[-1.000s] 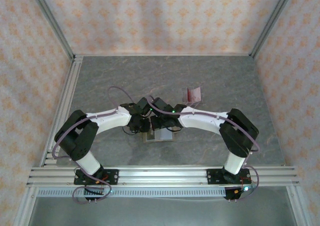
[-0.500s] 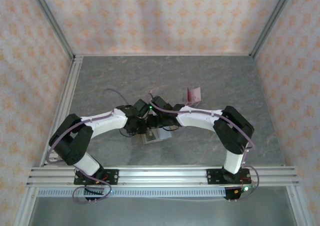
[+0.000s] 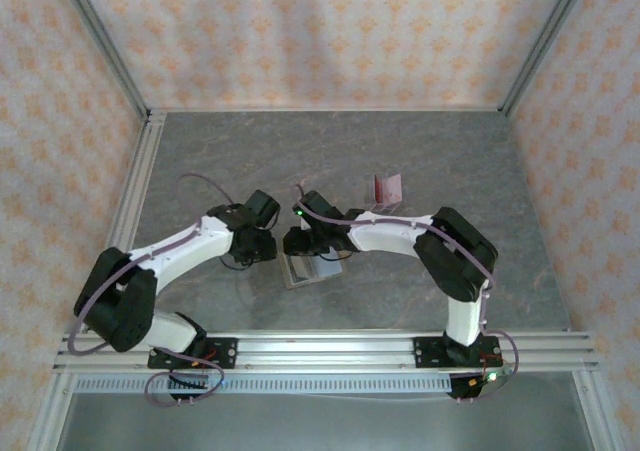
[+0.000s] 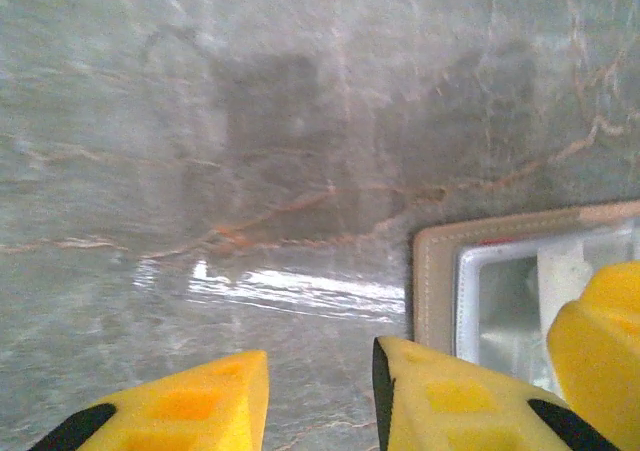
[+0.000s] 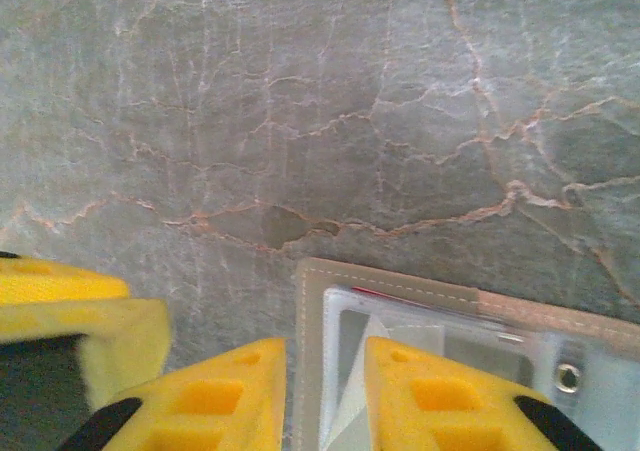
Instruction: Put the credit cards into the card holder
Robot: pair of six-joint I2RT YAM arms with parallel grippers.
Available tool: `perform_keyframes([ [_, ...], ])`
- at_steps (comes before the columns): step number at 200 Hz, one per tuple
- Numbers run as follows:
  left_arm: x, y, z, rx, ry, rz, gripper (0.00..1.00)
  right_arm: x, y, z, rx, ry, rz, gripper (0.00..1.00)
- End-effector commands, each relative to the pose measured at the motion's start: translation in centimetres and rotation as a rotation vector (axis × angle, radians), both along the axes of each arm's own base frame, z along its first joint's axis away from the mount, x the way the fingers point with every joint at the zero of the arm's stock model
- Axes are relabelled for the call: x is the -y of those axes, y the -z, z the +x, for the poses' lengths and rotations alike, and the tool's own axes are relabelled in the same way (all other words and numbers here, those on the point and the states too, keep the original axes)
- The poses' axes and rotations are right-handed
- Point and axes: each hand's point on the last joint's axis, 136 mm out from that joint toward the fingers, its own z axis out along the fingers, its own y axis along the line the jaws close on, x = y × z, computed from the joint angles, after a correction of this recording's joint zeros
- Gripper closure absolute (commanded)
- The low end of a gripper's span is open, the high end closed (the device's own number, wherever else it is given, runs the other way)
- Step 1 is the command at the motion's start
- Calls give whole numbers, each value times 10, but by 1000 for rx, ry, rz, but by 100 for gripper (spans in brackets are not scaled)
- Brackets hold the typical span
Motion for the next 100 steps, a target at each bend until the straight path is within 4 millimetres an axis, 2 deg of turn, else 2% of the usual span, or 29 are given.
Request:
perform_keyframes([
  [1, -24, -6, -8, -2, -54, 51, 62, -17, -9, 4, -11, -23, 70, 68],
  [32, -25, -14, -4, 27, -48, 30, 54, -26, -20, 6, -37, -65, 125, 62],
  [55, -15, -16, 0, 44, -17, -19, 49, -12, -43, 23, -19, -45, 179, 58],
  [75, -3, -19, 5, 56, 32, -63, 44, 22, -62, 46, 50, 22, 131, 57],
  [100, 10, -15, 9, 46, 96, -61, 41, 87, -81, 80, 159, 186, 4, 57],
])
